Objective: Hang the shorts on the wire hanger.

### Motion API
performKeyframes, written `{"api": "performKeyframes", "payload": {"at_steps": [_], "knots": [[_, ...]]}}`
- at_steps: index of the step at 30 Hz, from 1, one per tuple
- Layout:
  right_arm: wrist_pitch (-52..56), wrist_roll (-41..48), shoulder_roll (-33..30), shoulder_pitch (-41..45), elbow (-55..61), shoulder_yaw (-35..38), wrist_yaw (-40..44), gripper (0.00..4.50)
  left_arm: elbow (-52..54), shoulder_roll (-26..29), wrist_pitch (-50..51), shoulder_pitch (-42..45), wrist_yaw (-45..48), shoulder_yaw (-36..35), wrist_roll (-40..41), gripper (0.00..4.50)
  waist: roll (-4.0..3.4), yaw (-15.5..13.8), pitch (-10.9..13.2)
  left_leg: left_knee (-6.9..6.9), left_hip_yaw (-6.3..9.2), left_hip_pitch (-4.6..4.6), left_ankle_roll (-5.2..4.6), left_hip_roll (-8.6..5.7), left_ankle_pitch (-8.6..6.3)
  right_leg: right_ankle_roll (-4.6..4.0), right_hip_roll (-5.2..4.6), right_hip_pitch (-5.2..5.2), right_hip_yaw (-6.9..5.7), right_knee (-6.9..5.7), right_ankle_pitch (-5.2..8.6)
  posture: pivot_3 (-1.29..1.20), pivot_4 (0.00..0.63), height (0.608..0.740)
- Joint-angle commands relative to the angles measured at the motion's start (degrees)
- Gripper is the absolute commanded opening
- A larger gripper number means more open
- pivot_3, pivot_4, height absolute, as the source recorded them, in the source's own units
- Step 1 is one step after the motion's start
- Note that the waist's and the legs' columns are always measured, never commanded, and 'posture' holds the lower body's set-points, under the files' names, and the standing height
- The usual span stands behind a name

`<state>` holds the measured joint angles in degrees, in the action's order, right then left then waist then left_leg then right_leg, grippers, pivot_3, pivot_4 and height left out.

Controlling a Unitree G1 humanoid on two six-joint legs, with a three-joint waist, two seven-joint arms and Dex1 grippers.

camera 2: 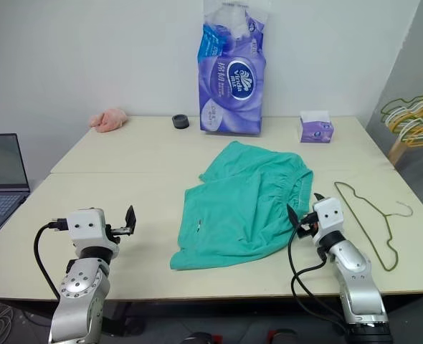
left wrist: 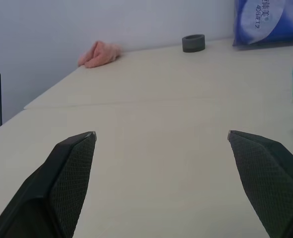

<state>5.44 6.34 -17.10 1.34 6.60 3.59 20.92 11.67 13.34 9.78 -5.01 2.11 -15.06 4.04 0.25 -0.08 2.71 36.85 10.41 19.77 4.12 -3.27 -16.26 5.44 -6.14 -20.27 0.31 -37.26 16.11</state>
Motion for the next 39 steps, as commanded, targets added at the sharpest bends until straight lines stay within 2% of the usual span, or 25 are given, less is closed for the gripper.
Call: {"api": "performKeyframes", "payload": {"at_steps": [1,12,23,29,35,39], "knots": [[-0.46,0.55,-0.11,1.39,1.06,0.52,-0.15,4.48,1.37,0.55,-2.36,0.00,0.71,-0.16,-0.31,4.50,0.00,-0.01,0.00,0.00,-0.03,-0.01,0.00,0.00,0.00,0.01,0.00,0.00,0.03,0.00,-0.01,0.05,0.000,0.740],[-0.63,0.50,-0.09,1.53,0.88,0.10,0.06,4.48,1.89,0.45,-1.73,-0.21,1.46,-0.03,-0.19,4.50,0.00,-0.05,0.00,0.00,-0.23,-0.02,-0.01,0.00,-0.01,0.13,0.00,-0.04,0.23,0.05,-0.04,0.04,0.000,0.740],[-0.77,0.50,-0.14,1.64,0.99,0.04,0.24,4.48,3.24,0.08,-2.81,-1.23,6.56,-1.74,6.71,4.50,0.00,-0.07,0.00,-0.01,-0.35,-0.02,-0.02,0.01,-0.01,0.19,0.01,-0.10,0.34,0.06,-0.03,0.04,0.000,0.740],[-1.19,0.74,-1.19,2.31,0.82,-0.54,2.42,4.48,1.62,3.81,-4.73,-1.74,11.09,0.17,4.88,4.50,-0.01,-0.03,0.01,-0.03,-0.51,-0.01,-0.03,0.01,-0.02,0.20,0.01,-0.17,0.49,0.06,-0.05,0.02,0.000,0.740],[3.34,5.81,-5.24,2.11,4.94,-2.90,12.45,4.48,-1.32,10.42,-1.86,-0.78,23.28,2.95,9.26,4.50,-0.07,0.22,0.05,-0.05,-0.60,-0.01,-0.06,0.04,-0.04,0.22,0.03,-0.21,0.55,0.11,-0.06,0.00,0.000,0.740],[17.00,16.92,-17.88,-0.70,17.09,-6.17,28.53,4.48,0.50,19.69,4.04,-0.04,39.76,8.81,13.60,4.50,-0.13,0.17,0.15,-0.03,-0.64,0.06,-0.16,0.07,-0.09,0.18,0.03,-0.23,0.56,0.19,-0.07,-0.03,0.000,0.740]]}}
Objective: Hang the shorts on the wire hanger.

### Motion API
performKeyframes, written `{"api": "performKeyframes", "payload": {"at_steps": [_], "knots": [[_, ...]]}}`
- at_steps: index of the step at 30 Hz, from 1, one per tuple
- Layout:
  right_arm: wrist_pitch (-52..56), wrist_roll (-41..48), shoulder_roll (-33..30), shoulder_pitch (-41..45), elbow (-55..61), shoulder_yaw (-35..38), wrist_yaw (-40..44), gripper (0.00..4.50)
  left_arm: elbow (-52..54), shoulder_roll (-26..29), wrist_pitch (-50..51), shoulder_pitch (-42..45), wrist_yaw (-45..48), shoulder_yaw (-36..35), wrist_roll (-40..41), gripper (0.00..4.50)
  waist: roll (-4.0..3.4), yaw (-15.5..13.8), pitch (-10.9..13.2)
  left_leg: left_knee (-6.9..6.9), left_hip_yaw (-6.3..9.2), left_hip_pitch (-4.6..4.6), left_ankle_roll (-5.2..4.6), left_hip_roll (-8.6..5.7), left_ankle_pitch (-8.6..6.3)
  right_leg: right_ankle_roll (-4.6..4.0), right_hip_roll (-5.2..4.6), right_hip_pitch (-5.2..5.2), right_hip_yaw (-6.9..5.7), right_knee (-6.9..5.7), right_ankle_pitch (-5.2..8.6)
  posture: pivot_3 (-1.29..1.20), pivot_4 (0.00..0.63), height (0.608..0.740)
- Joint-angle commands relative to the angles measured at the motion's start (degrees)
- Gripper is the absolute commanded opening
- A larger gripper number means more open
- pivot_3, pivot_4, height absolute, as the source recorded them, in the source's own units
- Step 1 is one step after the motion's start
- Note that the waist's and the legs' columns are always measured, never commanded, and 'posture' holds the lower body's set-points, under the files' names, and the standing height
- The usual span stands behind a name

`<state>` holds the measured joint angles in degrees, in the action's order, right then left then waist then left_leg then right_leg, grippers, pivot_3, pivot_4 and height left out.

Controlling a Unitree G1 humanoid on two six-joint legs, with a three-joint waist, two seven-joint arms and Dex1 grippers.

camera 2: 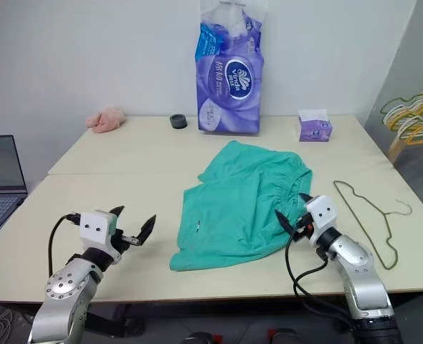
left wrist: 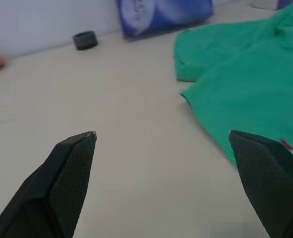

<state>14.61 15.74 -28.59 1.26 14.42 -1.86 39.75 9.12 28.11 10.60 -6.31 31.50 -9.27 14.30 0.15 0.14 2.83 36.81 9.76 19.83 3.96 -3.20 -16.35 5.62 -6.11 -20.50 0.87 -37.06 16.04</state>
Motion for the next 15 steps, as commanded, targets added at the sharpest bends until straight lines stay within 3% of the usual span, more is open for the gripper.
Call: {"api": "performKeyframes", "payload": {"at_steps": [1,8,15], "knots": [[9.81,9.14,-8.48,-0.89,11.08,-0.74,11.12,4.48,3.75,6.41,4.25,1.35,12.81,4.02,4.41,4.50,-0.06,0.03,0.06,0.00,-0.03,0.01,-0.06,0.01,-0.03,-0.02,0.00,0.00,0.00,0.03,0.00,-0.03,0.000,0.740],[14.30,12.26,-16.22,-1.46,15.79,1.08,14.01,4.48,7.45,15.31,10.06,1.86,24.84,11.57,5.43,4.50,-0.02,0.65,0.22,0.00,-0.31,0.00,-0.17,0.18,-0.11,0.16,0.02,-0.01,0.05,0.07,0.12,-0.07,0.000,0.740],[12.89,10.60,-16.24,-2.55,18.13,1.20,12.39,4.48,-0.57,13.95,5.37,8.47,19.73,19.22,-7.18,4.50,0.00,1.13,0.34,0.03,-0.36,0.00,-0.17,0.27,-0.11,0.23,0.09,0.01,0.05,0.07,0.07,-0.11,0.000,0.740]]}}
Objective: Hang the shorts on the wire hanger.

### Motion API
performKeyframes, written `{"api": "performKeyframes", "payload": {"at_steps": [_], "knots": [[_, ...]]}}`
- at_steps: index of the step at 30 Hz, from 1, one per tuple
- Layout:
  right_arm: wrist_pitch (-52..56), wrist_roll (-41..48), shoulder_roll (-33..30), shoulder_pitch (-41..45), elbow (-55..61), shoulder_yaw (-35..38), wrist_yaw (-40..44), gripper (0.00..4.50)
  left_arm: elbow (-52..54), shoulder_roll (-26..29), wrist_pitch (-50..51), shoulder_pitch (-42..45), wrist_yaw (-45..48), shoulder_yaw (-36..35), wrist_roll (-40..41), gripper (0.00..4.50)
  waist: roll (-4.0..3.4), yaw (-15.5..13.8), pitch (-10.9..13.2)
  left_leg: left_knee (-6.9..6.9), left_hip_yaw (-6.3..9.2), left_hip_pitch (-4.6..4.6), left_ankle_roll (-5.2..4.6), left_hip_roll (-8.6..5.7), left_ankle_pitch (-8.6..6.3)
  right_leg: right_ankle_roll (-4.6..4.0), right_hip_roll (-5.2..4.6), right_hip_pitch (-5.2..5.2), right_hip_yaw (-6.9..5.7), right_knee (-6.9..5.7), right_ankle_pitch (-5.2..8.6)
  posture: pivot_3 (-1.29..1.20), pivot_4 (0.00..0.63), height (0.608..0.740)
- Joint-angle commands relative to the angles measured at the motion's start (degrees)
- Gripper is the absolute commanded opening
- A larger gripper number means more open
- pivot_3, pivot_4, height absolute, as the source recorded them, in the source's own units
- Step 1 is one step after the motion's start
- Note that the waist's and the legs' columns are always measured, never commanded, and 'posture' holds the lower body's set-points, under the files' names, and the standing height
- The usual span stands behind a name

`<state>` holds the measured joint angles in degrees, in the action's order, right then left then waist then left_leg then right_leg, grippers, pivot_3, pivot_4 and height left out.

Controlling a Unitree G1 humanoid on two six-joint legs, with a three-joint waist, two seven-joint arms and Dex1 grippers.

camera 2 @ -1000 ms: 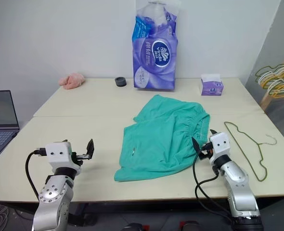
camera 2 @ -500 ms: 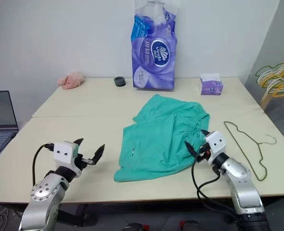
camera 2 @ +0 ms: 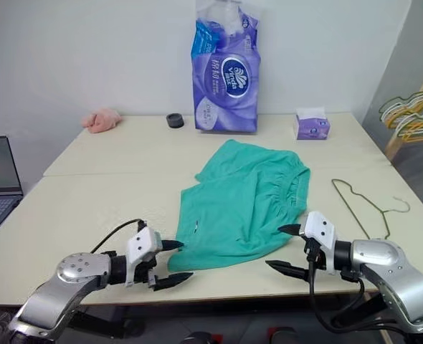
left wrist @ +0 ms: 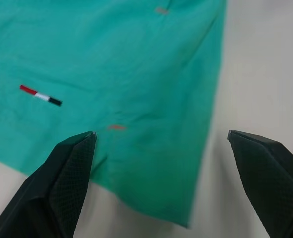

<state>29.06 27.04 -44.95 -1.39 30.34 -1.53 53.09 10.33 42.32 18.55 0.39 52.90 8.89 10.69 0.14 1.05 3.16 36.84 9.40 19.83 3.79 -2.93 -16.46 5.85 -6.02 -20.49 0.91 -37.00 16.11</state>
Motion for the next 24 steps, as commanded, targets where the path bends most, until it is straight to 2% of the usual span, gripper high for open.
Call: {"api": "performKeyframes", "payload": {"at_steps": [1,6,7,9,12,15,21,24], "knots": [[-1.97,-1.30,0.11,-0.08,2.33,0.66,-1.14,4.48,-2.55,-0.61,-3.49,2.10,-2.29,1.26,-4.44,4.50,0.04,0.45,0.00,0.00,-0.01,0.01,0.00,0.03,0.00,0.00,0.02,-0.01,0.00,0.01,0.00,-0.11,0.000,0.740],[-7.39,-8.22,-0.68,-0.81,1.26,-1.25,-1.99,4.48,-7.13,-2.95,-8.09,4.12,-5.40,1.20,-7.97,4.50,0.02,0.70,-0.01,0.00,-0.05,0.00,0.01,0.08,-0.01,0.03,0.05,-0.01,0.04,0.05,-0.02,-0.12,0.000,0.740],[-8.46,-9.59,-0.73,-0.76,0.86,-1.62,-2.21,4.50,-7.73,-3.25,-8.69,4.27,-5.78,1.05,-8.33,4.32,0.02,0.73,-0.01,0.00,-0.06,-0.01,0.01,0.10,-0.01,0.03,0.07,-0.01,0.05,0.04,-0.02,-0.12,0.000,0.740],[-13.90,-15.85,-2.03,0.20,-1.89,-3.53,-2.69,4.50,-8.28,-3.74,-8.95,4.32,-5.55,0.74,-7.97,3.91,0.01,0.81,-0.02,0.00,-0.08,-0.02,0.01,0.18,-0.01,0.03,0.14,0.00,0.05,0.04,-0.02,-0.12,0.000,0.740],[-25.56,-28.20,-4.71,3.18,-8.32,-7.62,-4.33,4.50,-8.44,-4.43,-9.41,4.18,-5.72,0.07,-7.27,3.00,0.00,0.94,-0.02,0.02,-0.12,-0.06,0.02,0.28,0.00,0.01,0.24,0.00,0.05,0.04,-0.05,-0.12,0.000,0.740],[-33.74,-35.74,-5.89,6.46,-14.15,-10.53,-5.73,4.50,-7.86,-4.83,-9.24,4.34,-5.51,-0.69,-6.39,2.05,-0.02,1.15,-0.01,0.00,-0.13,-0.06,0.02,0.36,-0.01,-0.05,0.34,-0.02,0.06,0.04,-0.07,-0.12,0.000,0.740],[-49.17,-50.91,-4.05,18.43,-27.96,-17.27,-12.08,4.50,-6.66,-4.80,-9.03,5.16,-4.83,-2.49,-4.52,0.14,-0.01,2.17,0.00,-0.01,-0.12,-0.04,0.04,0.43,0.00,-0.23,0.45,-0.07,0.08,0.03,-0.10,-0.12,0.000,0.740],[-53.71,-55.62,-2.64,22.70,-32.77,-19.35,-14.77,4.50,-6.17,-4.61,-8.87,5.26,-4.64,-3.17,-4.03,0.04,-0.02,2.44,0.00,-0.01,-0.12,-0.04,0.05,0.48,0.00,-0.51,0.51,-0.10,0.09,0.02,-0.22,-0.11,0.000,0.740]]}}
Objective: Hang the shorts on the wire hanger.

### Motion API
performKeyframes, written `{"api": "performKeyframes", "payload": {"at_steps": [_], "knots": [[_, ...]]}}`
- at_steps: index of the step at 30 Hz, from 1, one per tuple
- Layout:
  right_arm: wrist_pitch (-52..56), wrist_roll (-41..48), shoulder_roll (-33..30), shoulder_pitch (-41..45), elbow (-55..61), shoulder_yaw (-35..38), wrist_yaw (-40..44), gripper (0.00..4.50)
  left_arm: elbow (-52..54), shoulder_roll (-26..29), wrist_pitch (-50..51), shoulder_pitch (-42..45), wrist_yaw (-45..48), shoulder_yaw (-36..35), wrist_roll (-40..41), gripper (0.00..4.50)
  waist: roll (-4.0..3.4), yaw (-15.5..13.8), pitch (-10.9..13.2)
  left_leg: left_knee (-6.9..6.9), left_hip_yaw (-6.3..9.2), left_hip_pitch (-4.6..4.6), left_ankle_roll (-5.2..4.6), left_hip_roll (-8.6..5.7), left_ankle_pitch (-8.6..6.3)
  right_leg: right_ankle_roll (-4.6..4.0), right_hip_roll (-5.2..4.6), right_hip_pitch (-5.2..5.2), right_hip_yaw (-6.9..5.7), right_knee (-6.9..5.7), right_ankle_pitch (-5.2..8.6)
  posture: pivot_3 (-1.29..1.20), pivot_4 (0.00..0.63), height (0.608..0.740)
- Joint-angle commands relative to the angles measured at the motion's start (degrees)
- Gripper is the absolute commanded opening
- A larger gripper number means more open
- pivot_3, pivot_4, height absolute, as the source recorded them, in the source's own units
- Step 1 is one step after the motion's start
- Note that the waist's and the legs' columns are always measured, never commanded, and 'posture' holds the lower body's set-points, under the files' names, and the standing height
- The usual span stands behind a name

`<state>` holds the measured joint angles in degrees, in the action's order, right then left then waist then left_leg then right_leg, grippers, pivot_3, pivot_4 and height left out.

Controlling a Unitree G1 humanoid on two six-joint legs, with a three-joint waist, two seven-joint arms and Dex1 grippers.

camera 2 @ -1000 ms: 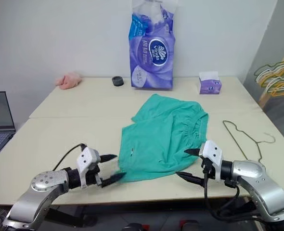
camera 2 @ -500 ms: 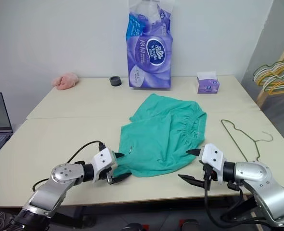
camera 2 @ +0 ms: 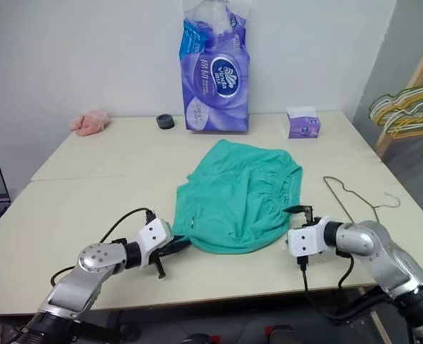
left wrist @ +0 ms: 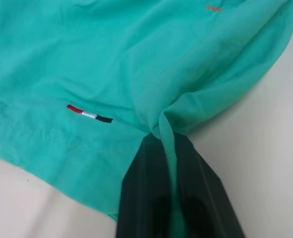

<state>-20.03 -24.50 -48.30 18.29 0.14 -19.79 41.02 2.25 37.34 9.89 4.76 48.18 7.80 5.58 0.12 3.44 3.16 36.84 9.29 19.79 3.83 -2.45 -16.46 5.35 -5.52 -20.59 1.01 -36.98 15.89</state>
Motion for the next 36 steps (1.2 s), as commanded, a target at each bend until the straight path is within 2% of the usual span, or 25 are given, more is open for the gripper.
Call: {"api": "performKeyframes", "payload": {"at_steps": [1,7,9,11,14,21,26,29,30,32,34,36], "knots": [[-5.92,-5.36,0.94,4.03,-3.98,-1.72,-3.25,4.50,2.00,0.38,-0.02,0.91,0.07,-2.24,1.20,0.04,0.00,0.13,0.00,0.00,0.00,0.00,0.00,0.00,0.00,-0.03,0.01,-0.01,0.01,0.00,0.00,-0.11,0.000,0.740],[-13.32,-15.22,6.18,15.08,-17.05,-9.18,-6.63,4.50,2.94,0.86,0.78,1.08,0.30,-3.45,1.93,0.04,0.00,1.19,-0.01,0.00,0.00,-0.01,0.01,0.00,0.01,-0.09,0.02,-0.01,0.04,-0.02,-0.02,-0.09,0.000,0.740],[-13.77,-15.91,7.69,17.23,-19.66,-9.98,-6.78,4.10,3.39,0.92,1.17,0.91,0.27,-3.72,2.15,0.00,0.00,1.39,-0.01,0.00,0.05,-0.01,0.02,0.02,0.01,-0.12,0.06,-0.01,0.02,-0.03,-0.01,-0.09,0.000,0.740],[-13.59,-16.71,8.79,18.95,-21.98,-10.47,-6.95,3.53,3.83,0.95,1.32,0.65,0.28,-3.99,2.28,0.00,0.00,1.50,-0.01,0.00,0.06,-0.01,0.02,0.02,0.01,-0.14,0.07,-0.02,0.05,-0.02,-0.01,-0.09,0.000,0.740],[-13.56,-16.36,9.85,20.24,-24.29,-10.61,-6.30,2.45,4.20,1.17,1.29,-0.02,0.49,-4.36,2.24,0.00,0.00,1.53,-0.02,0.00,0.05,-0.01,0.03,0.02,0.01,-0.15,0.07,-0.04,0.08,-0.02,-0.01,-0.08,0.000,0.740],[-9.39,-7.79,9.80,17.86,-20.09,-7.51,1.56,0.04,5.28,3.48,0.57,-2.79,2.71,-4.69,2.22,0.00,-0.02,1.56,-0.02,0.00,0.05,0.00,0.01,0.02,0.00,-0.17,0.13,-0.12,0.16,-0.06,-0.02,-0.08,0.000,0.740],[4.28,5.25,9.17,12.43,-9.19,-3.33,14.05,0.04,8.85,7.65,1.11,-6.42,8.43,-4.27,3.83,0.00,-0.03,1.43,-0.03,0.00,0.04,0.03,0.00,0.04,-0.01,-0.17,0.13,-0.17,0.20,-0.08,-0.02,-0.08,0.000,0.740],[15.58,13.58,7.21,9.42,-0.16,-0.83,22.27,0.04,13.39,11.59,4.35,-9.84,13.86,-5.56,8.29,0.00,-0.06,1.35,-0.03,0.00,0.04,0.05,-0.01,0.05,-0.01,-0.17,0.15,-0.18,0.19,-0.11,-0.02,-0.08,0.000,0.740],[23.59,19.13,5.76,8.21,5.32,0.69,26.30,0.04,16.68,14.28,6.85,-12.17,17.08,-6.77,11.60,0.00,-0.08,1.35,-0.02,0.00,0.04,0.06,-0.02,0.08,-0.02,-0.18,0.18,-0.20,0.19,-0.10,-0.02,-0.07,0.000,0.740],[38.76,31.07,-0.04,7.82,16.15,4.36,34.93,0.04,25.47,19.69,16.77,-16.80,22.72,-12.91,24.50,0.00,-0.10,1.33,0.05,-0.01,0.05,0.15,-0.03,0.13,-0.03,-0.22,0.19,-0.30,0.19,-0.13,0.01,-0.07,0.000,0.740],[46.76,39.63,-6.91,8.36,22.47,7.22,42.16,0.04,30.98,23.35,25.16,-19.38,25.47,-19.60,36.71,0.00,-0.23,1.10,0.18,0.00,0.00,0.27,-0.04,0.13,-0.06,-0.24,0.19,-0.48,0.24,-0.16,0.02,-0.07,0.000,0.740],[50.04,43.35,-10.32,9.42,24.19,8.12,45.09,0.04,31.67,24.36,28.56,-18.88,25.32,-22.45,41.54,0.00,-0.33,0.66,0.21,0.03,0.00,0.24,-0.06,0.17,-0.07,-0.22,0.19,-0.47,0.15,-0.17,0.04,-0.06,0.000,0.740]]}}
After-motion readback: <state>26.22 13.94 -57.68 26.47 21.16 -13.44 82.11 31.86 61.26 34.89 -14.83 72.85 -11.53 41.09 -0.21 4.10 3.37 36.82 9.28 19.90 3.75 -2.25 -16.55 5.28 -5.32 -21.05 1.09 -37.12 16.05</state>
